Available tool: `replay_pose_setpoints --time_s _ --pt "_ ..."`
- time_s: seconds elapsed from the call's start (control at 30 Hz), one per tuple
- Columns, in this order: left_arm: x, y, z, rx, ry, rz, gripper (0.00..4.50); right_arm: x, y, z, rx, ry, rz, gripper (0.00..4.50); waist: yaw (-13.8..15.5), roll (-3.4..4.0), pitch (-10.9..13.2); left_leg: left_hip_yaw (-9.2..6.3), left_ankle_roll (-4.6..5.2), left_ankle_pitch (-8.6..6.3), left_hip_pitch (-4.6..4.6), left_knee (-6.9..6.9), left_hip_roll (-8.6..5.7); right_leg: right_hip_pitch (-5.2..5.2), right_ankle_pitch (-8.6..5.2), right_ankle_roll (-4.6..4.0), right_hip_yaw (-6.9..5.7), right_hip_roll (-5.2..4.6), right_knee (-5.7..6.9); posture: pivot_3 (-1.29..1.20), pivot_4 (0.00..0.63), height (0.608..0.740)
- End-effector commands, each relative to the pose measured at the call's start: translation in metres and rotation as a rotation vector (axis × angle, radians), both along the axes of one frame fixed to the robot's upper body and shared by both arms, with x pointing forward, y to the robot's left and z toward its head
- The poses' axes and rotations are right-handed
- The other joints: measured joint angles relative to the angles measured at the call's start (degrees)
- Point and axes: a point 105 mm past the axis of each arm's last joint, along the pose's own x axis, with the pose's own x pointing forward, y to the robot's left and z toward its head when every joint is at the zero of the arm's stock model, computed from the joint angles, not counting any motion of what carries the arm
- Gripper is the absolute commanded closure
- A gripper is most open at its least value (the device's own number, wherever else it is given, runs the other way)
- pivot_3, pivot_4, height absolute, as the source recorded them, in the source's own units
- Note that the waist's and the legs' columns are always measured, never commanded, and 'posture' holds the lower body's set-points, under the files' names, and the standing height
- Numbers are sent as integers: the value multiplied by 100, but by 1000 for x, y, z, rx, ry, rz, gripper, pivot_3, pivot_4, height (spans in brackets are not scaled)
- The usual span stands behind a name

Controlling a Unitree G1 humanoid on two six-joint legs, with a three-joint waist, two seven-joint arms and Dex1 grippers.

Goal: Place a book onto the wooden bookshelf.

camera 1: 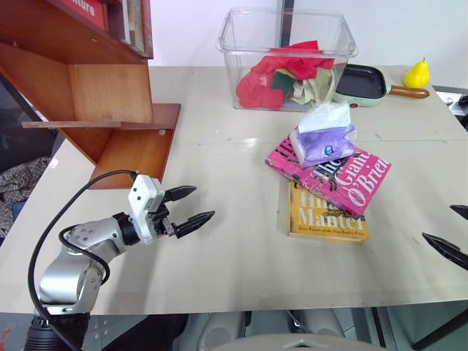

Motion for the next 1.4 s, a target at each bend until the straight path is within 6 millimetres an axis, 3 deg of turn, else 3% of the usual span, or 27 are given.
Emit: replay_pose_setpoints --time_s 0.03,0.23,0.37,0.57,0.7,0.87,1.0,1.23,1.33,1.4 --pt "3 -4 10 8 -35 -18 34 6 1 12 -15 -76 -8 0 0 0 0 0 0 0 0 0 0 0 0 0 0 0 0 0 150 740" --pt "7 -25 46 -114 -234 -102 34 38 20 29 -117 -171 14 0 -9 7 -2 2 -1 1 3 4 0 4 4 2 0 2 1 0 150 740" --pt "-2 -35 45 -125 -233 -189 34 68 49 44 -75 -164 133 0 -66 15 3 11 -24 14 2 1 2 -2 4 1 10 4 -1 0 150 740" --pt "-18 -37 43 -179 -127 -330 34 122 84 58 -201 -268 224 0 -57 14 10 4 -13 8 -7 0 3 -6 3 0 -4 6 -5 0 150 740" --pt "-19 -37 44 -187 -115 -344 34 158 123 44 -322 -246 392 0 -155 19 17 15 -22 15 -5 1 -1 -9 4 1 5 9 -4 0 150 740" --pt "-21 -37 44 -186 -119 -336 34 197 130 28 -417 -220 414 0 -146 18 20 0 -26 16 -21 -2 -6 -22 4 1 -9 9 -4 0 150 740" --pt "-24 -34 44 -179 -130 -303 0 211 120 17 -440 -149 405 988 -160 17 19 -2 -27 16 -60 -1 -14 -62 5 2 -4 1 -5 0 150 740" --pt "-28 -35 43 -186 -138 -289 0 201 113 37 -317 -188 409 4213 -143 19 19 -10 -27 16 -63 -3 -14 -66 6 -1 -7 -2 0 0 150 740" --pt "-27 -40 44 -194 -143 -306 0 190 101 49 -270 -230 355 4368 -131 20 20 -13 -27 16 -63 -2 -13 -65 7 -1 -9 -3 1 0 150 740" --pt "-27 -44 47 -209 -150 -332 0 177 84 58 -263 -256 286 4368 -93 24 19 -14 -27 16 -70 -2 -14 -69 7 -1 -11 -3 1 0 150 740"
